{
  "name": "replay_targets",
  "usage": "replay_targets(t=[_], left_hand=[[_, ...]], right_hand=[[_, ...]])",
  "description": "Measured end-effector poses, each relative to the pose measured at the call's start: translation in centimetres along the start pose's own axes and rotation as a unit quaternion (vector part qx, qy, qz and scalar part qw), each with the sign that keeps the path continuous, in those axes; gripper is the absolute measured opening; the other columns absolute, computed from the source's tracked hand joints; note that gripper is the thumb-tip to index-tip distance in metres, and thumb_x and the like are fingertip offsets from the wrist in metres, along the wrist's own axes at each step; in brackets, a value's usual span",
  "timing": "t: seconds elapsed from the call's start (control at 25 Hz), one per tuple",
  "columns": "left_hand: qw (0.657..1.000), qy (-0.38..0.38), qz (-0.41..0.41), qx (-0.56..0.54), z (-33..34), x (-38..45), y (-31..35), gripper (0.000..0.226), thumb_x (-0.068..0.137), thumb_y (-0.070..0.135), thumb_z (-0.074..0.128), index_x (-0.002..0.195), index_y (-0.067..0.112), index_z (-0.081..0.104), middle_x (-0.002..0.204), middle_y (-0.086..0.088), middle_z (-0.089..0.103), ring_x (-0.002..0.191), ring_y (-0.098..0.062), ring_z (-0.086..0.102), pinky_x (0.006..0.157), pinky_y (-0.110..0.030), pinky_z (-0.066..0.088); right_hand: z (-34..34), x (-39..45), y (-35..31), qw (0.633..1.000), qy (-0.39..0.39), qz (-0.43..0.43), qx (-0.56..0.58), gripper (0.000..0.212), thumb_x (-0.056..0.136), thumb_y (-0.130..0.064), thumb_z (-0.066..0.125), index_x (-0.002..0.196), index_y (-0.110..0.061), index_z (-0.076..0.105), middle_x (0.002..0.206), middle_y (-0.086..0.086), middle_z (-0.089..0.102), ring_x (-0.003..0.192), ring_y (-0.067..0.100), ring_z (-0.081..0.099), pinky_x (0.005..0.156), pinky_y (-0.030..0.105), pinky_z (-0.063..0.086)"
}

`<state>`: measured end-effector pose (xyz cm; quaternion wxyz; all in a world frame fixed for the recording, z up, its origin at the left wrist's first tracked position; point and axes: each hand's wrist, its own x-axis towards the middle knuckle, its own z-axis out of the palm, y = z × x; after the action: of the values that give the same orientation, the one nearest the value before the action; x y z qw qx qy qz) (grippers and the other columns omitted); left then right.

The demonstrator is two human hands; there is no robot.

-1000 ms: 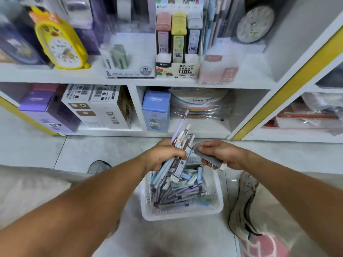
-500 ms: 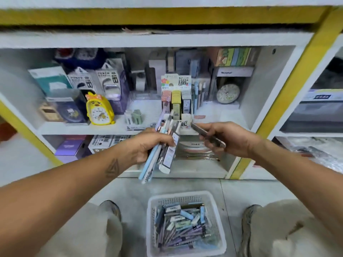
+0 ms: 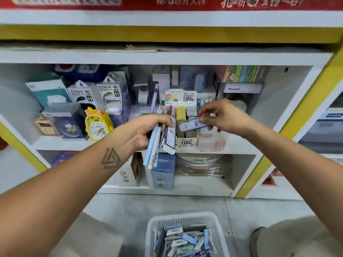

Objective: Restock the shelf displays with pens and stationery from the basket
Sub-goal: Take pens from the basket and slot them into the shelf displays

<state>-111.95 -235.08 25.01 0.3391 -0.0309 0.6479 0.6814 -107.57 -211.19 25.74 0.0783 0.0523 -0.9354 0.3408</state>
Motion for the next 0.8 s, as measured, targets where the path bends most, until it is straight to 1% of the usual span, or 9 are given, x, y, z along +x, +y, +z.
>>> replay_targets(t=[0.08,0.16,0.2,0.28,0.4,0.48,0.64,0.72,0.8], left_hand=[[1.0,-0.001,-0.002,-0.017,-0.2,0.7,-0.3,0.01,0.078,-0.003,0.064,0.078,0.007,0.066,0.074,-0.01,0.062,0.068,-0.023,0.063,0.063,-0.033,0.06],[0.999,0.002,-0.008,-0.033,-0.5,1.4,-0.7,0.011,0.076,-0.003,0.065,0.08,0.007,0.067,0.083,-0.013,0.058,0.086,-0.027,0.06,0.077,-0.036,0.057],[0.999,0.003,-0.01,-0.032,-0.5,1.6,-0.8,0.011,0.075,-0.003,0.066,0.079,0.007,0.067,0.083,-0.012,0.056,0.088,-0.027,0.058,0.079,-0.036,0.056],[1.0,0.003,-0.009,-0.021,-0.5,1.9,-0.8,0.012,0.074,-0.003,0.066,0.075,0.008,0.068,0.074,-0.009,0.056,0.072,-0.021,0.059,0.07,-0.033,0.057],[1.0,0.0,-0.01,-0.01,-0.4,2.2,-0.7,0.014,0.074,-0.004,0.067,0.07,0.009,0.068,0.058,-0.005,0.054,0.054,-0.017,0.057,0.057,-0.029,0.057],[1.0,-0.003,-0.011,-0.005,-0.5,2.5,-0.7,0.013,0.074,-0.004,0.067,0.075,0.008,0.067,0.055,-0.004,0.052,0.052,-0.016,0.055,0.055,-0.028,0.056],[1.0,-0.009,-0.018,-0.004,-1.1,2.6,-0.8,0.012,0.074,-0.005,0.068,0.077,0.007,0.068,0.056,-0.006,0.058,0.051,-0.017,0.059,0.053,-0.028,0.055],[1.0,-0.007,-0.021,-0.002,-1.3,2.4,-0.9,0.012,0.075,-0.005,0.068,0.077,0.006,0.068,0.059,-0.007,0.059,0.053,-0.018,0.06,0.054,-0.029,0.056],[1.0,-0.009,-0.02,0.001,-1.4,2.3,-0.8,0.011,0.075,-0.005,0.068,0.075,0.006,0.067,0.058,-0.008,0.059,0.053,-0.019,0.06,0.055,-0.03,0.056]], right_hand=[[-0.1,0.6,0.6,1.0,-0.005,-0.004,-0.023,0.012,0.093,-0.015,0.07,0.102,-0.02,0.076,0.098,-0.001,0.066,0.072,0.016,0.069,0.057,0.02,0.052],[-0.2,1.4,1.0,0.993,-0.016,-0.032,-0.113,0.025,0.098,-0.013,0.062,0.116,-0.027,0.073,0.103,-0.004,0.06,0.089,0.018,0.064,0.07,0.019,0.046],[-0.3,1.7,1.0,0.989,-0.01,-0.043,-0.143,0.031,0.099,-0.012,0.058,0.123,-0.029,0.069,0.107,-0.004,0.059,0.096,0.02,0.061,0.076,0.022,0.045],[-0.2,2.1,0.7,0.986,0.033,-0.041,-0.157,0.037,0.098,-0.013,0.059,0.129,-0.034,0.059,0.116,0.003,0.063,0.102,0.027,0.061,0.082,0.032,0.05],[0.5,2.2,0.4,0.973,0.094,-0.074,-0.198,0.033,0.095,-0.018,0.064,0.121,-0.031,0.05,0.105,0.01,0.069,0.092,0.034,0.062,0.074,0.041,0.053],[1.2,2.6,0.3,0.966,0.096,-0.106,-0.215,0.032,0.094,-0.018,0.065,0.124,-0.027,0.056,0.105,0.011,0.071,0.095,0.036,0.064,0.077,0.043,0.054],[2.0,3.2,0.5,0.964,0.079,-0.136,-0.214,0.032,0.096,-0.013,0.061,0.128,-0.019,0.064,0.116,0.01,0.071,0.106,0.035,0.065,0.087,0.044,0.054],[2.3,3.1,0.7,0.964,0.066,-0.126,-0.227,0.032,0.098,-0.013,0.058,0.129,-0.018,0.059,0.107,0.011,0.072,0.098,0.037,0.066,0.079,0.044,0.054],[2.5,3.1,0.6,0.963,0.058,-0.097,-0.245,0.02,0.099,-0.017,0.056,0.119,-0.018,0.056,0.095,0.01,0.07,0.087,0.037,0.064,0.07,0.042,0.052]])
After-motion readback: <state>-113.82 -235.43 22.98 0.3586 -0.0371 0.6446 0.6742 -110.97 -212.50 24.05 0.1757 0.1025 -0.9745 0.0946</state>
